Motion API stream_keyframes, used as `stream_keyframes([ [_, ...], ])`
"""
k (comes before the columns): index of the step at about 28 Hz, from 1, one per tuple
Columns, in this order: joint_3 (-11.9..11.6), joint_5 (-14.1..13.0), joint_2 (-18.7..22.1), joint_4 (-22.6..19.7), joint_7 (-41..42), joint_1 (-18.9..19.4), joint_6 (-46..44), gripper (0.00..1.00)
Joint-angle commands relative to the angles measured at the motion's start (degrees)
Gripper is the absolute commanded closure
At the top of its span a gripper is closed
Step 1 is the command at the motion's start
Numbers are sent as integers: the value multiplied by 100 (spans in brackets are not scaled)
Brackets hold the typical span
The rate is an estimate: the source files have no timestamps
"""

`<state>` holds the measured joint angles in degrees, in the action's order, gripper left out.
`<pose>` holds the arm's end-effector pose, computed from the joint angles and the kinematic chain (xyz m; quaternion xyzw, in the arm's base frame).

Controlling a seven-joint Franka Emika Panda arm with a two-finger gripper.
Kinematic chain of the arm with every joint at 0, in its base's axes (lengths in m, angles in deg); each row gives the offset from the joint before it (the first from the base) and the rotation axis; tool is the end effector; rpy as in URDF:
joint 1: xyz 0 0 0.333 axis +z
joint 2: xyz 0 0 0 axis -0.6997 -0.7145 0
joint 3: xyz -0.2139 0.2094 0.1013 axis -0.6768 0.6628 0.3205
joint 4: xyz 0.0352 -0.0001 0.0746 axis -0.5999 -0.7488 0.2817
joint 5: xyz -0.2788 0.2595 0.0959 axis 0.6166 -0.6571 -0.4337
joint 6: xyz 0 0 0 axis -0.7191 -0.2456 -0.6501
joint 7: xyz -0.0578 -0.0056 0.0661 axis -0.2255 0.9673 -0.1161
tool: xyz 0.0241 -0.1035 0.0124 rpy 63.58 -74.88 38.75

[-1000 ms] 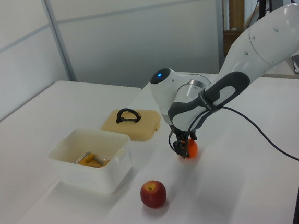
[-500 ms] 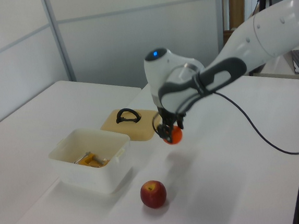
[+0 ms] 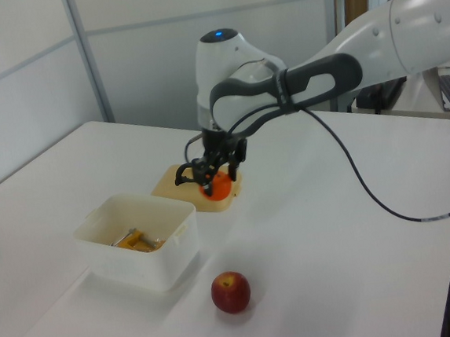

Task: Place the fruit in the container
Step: 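Lift the orange and carry it over the white container, then lower the orange into the container and open the gripper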

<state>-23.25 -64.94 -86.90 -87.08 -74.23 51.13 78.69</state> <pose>0.6618 0.0160 0.4761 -0.9808 0.1625 -0.1074 0.0100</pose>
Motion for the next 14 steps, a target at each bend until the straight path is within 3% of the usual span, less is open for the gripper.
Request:
stream_keyframes([
  [1, 138, 27, -409, 277, -995, 241, 840, 100],
  [10, 138, 230, -585, 347, -1533, 435, 1140, 100],
  [11, 138, 334, -646, 390, -1550, 461, 1140, 89],
  [12, 138, 387, -673, 400, -1577, 487, 1140, 72],
  [13, 138, 449, -708, 400, -1638, 514, 1140, 42],
  [14, 138, 502, -743, 408, -1726, 531, 1140, 4],
])
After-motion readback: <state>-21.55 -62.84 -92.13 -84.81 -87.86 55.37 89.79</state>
